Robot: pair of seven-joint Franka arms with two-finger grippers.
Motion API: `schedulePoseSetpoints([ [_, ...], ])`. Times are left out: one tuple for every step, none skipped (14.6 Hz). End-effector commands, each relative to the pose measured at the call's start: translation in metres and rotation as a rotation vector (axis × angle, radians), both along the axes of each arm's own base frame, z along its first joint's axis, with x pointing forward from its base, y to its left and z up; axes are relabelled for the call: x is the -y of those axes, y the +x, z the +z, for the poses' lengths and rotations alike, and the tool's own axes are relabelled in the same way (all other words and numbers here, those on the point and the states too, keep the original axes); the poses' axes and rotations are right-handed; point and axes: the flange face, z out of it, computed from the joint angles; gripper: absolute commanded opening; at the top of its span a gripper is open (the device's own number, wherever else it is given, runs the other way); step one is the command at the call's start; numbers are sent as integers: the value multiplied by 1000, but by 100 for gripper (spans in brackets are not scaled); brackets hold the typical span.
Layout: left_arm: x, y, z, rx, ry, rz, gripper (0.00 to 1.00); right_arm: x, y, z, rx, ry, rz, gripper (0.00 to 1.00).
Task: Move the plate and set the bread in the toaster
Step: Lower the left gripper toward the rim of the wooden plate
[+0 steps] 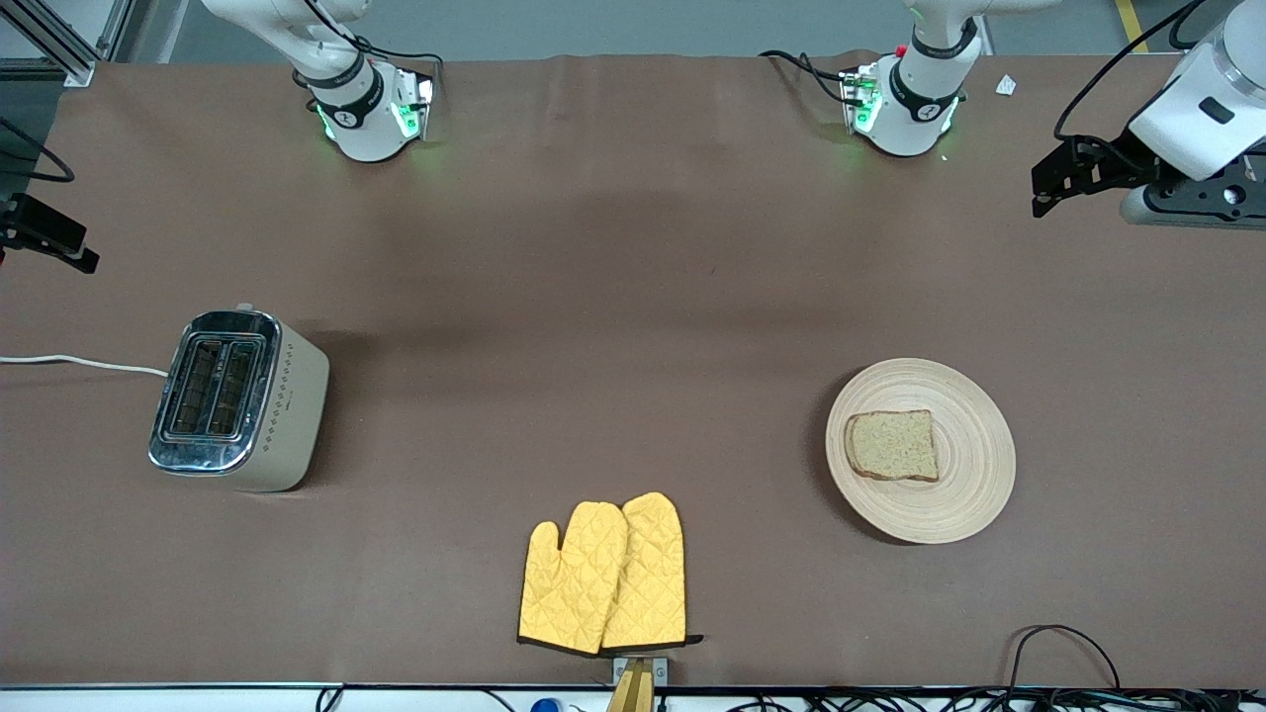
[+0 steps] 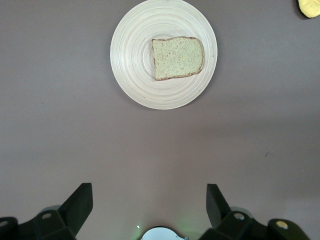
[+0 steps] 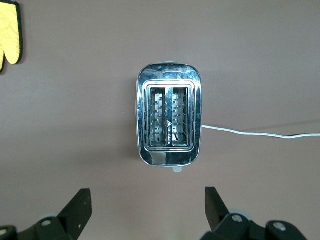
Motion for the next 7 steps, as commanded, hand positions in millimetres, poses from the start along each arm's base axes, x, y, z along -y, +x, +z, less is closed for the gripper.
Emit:
schedulePoseSetpoints([
  [-3, 4, 5, 7, -15, -12, 100, 2, -5, 2, 3, 15, -17, 100],
  [-3, 4, 5, 10, -11, -13, 100, 2, -5, 2, 5, 15, -17, 100],
  [-4, 6, 4, 7, -5, -11, 100, 2, -5, 2, 3, 15, -17, 100],
  [-4, 10, 0, 1, -6, -12, 100, 2, -5, 2, 3, 15, -17, 100],
  [-5, 18, 1, 7, -13, -9, 100, 2, -5, 2, 3, 15, -17, 100],
  [-13, 32, -3, 3, -20, 8, 100, 2, -5, 2, 3, 15, -17, 100],
  [-28, 45, -13, -13, -32, 35, 100, 2, -5, 2, 3, 15, -17, 100],
])
